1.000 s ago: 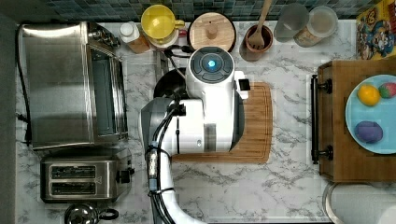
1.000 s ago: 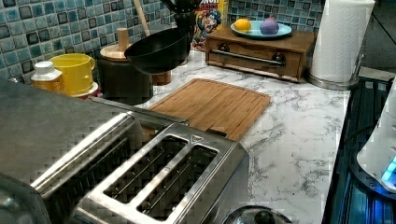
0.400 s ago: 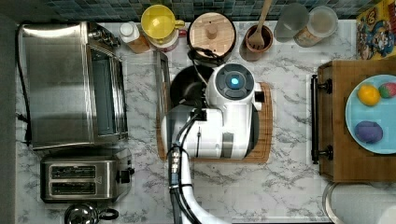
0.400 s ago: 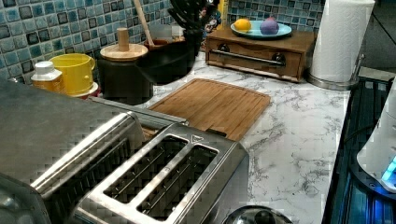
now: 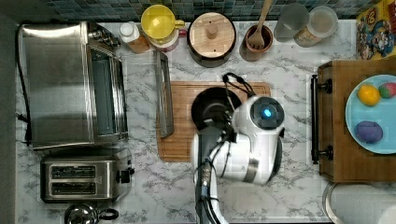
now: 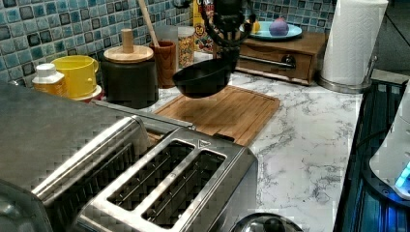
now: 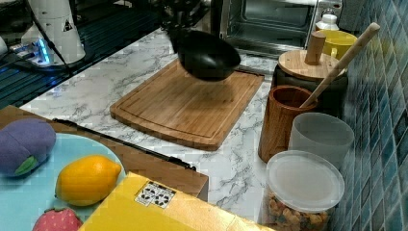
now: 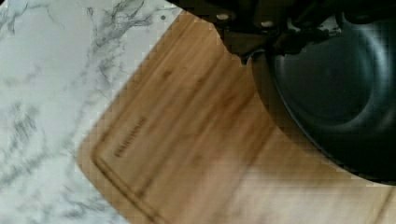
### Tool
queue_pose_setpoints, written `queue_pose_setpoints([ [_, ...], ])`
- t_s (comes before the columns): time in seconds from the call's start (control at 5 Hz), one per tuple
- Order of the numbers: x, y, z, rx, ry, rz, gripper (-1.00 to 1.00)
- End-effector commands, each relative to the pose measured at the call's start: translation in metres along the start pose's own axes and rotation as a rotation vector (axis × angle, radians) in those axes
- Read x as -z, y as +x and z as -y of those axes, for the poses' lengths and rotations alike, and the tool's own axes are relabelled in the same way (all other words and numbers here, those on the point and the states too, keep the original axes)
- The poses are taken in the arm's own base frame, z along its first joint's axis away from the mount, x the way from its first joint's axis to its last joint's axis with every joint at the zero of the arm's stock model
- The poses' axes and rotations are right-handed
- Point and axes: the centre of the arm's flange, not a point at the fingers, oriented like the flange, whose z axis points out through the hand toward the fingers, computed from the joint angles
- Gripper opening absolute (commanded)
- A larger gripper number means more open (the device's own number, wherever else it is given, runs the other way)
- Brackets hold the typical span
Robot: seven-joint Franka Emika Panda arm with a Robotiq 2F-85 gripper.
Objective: Put the bowl on the board.
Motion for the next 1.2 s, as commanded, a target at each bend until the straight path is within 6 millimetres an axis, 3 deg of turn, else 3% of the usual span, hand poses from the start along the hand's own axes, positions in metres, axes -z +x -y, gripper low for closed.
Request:
queue_pose_setpoints([
  [0.2, 0.026, -0.01, -0.056, -0.278, 0.219, -0.086, -1.0],
  [0.4, 0.025, -0.003, -0.059, -0.333, 0.242, -0.109, -1.0],
  [0.8, 0.019, 0.028, -0.056, -0.472, 0.219, -0.154, -1.0],
  [1.2, 0.021, 0.051, -0.046, -0.525, 0.206, -0.154, -1.0],
])
